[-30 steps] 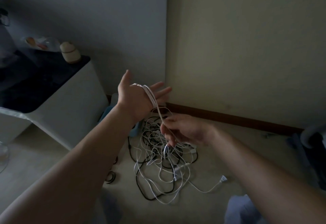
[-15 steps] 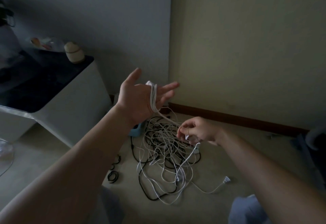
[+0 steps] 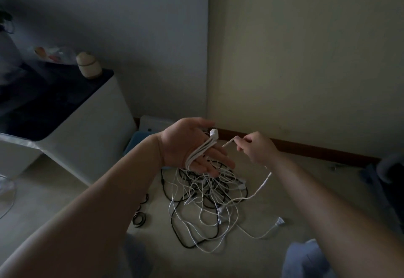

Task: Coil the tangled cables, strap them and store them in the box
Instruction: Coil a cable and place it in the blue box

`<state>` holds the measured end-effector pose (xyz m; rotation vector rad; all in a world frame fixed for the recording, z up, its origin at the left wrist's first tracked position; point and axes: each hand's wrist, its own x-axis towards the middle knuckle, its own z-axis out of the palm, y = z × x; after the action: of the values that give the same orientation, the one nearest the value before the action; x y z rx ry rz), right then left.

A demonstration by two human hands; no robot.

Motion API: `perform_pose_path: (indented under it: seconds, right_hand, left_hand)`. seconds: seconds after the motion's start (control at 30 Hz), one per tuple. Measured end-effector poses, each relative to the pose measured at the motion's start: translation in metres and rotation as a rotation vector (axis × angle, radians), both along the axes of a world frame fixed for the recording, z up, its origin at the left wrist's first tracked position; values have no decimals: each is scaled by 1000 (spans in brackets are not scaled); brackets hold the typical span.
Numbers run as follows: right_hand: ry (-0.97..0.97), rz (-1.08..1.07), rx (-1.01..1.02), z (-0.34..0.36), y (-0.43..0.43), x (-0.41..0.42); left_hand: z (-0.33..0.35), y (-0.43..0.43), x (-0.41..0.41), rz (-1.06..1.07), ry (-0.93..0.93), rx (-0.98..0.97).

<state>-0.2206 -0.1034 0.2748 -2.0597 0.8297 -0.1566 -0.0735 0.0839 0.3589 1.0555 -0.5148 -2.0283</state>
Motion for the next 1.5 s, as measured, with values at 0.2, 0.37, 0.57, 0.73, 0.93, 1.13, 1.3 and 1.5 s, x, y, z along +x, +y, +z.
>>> perform_pose_path:
  seconds: [0.2, 0.37, 0.57, 0.73, 0.93, 1.13, 1.3, 1.5]
  right_hand:
    - [-231, -185, 207, 19, 11, 10]
    - [-445, -220, 377, 44, 36, 16]
    - [-402, 229, 843, 50, 68, 11]
    - [-205, 306, 835, 36, 76, 9]
    - [124, 471, 485, 13, 65, 6]
    - [241, 222, 65, 1, 40, 9]
    - [38, 37, -95, 12, 8, 6]
    - [-195, -178, 374, 33, 7, 12]
  left_hand:
    - [-14, -11, -15, 64, -528, 274]
    - [-17, -19, -18, 427, -691, 167]
    - [-6, -21, 0, 985, -173, -60]
    - [1, -2, 19, 1051, 147, -270]
    - [7, 8, 16, 956, 248, -397]
    - [9, 10, -3, 265, 148, -308]
    - [5, 3, -15, 7, -11, -157]
    - [-3, -6, -17, 38, -304, 65]
